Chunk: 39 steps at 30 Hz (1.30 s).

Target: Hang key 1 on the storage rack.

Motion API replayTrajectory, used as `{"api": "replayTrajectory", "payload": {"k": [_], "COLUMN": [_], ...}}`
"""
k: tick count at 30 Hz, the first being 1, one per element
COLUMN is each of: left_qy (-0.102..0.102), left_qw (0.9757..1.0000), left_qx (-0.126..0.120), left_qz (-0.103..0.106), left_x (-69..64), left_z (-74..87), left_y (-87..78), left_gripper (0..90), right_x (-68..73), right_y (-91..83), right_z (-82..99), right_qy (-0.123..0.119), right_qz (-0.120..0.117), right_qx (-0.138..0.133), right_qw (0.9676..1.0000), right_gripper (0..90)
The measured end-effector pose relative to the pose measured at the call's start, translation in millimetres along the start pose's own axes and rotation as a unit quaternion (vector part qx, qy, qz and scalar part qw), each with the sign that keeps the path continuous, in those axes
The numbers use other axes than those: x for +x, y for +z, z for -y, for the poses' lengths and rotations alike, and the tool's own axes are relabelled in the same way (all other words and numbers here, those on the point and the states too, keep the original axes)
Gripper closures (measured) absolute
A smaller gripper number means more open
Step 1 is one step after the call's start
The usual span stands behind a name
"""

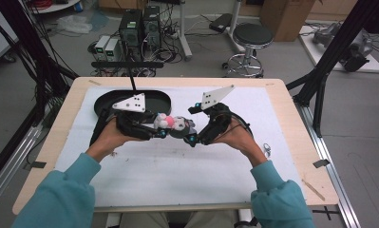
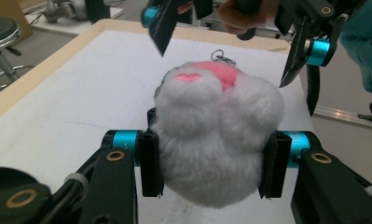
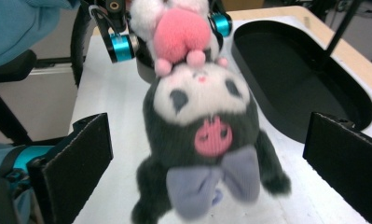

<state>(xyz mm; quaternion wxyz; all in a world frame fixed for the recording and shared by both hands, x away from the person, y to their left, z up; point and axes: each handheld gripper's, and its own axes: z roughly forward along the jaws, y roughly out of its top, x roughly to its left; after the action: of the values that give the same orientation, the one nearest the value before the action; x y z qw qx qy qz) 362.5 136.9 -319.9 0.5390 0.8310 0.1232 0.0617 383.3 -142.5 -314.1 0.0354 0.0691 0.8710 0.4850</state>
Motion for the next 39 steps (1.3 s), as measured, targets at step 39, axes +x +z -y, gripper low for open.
{"api": "replayTrajectory", "payload": {"k": [39], "left_qy": [-0.050], "left_qw": [0.9681], "left_qx": [-0.051], "left_qz": [-0.240], "left_x": [49.6], "left_z": [-1.5], "left_y": [-125.4], "left_gripper": [53.4], "right_x": [2.1], "right_y": [-100.8], "right_z": [61.4], "right_qy": [0.065], "right_qz": [0.171], "right_qx": [-0.128], "right_qw": [0.9747], "right_gripper": [0.6]}}
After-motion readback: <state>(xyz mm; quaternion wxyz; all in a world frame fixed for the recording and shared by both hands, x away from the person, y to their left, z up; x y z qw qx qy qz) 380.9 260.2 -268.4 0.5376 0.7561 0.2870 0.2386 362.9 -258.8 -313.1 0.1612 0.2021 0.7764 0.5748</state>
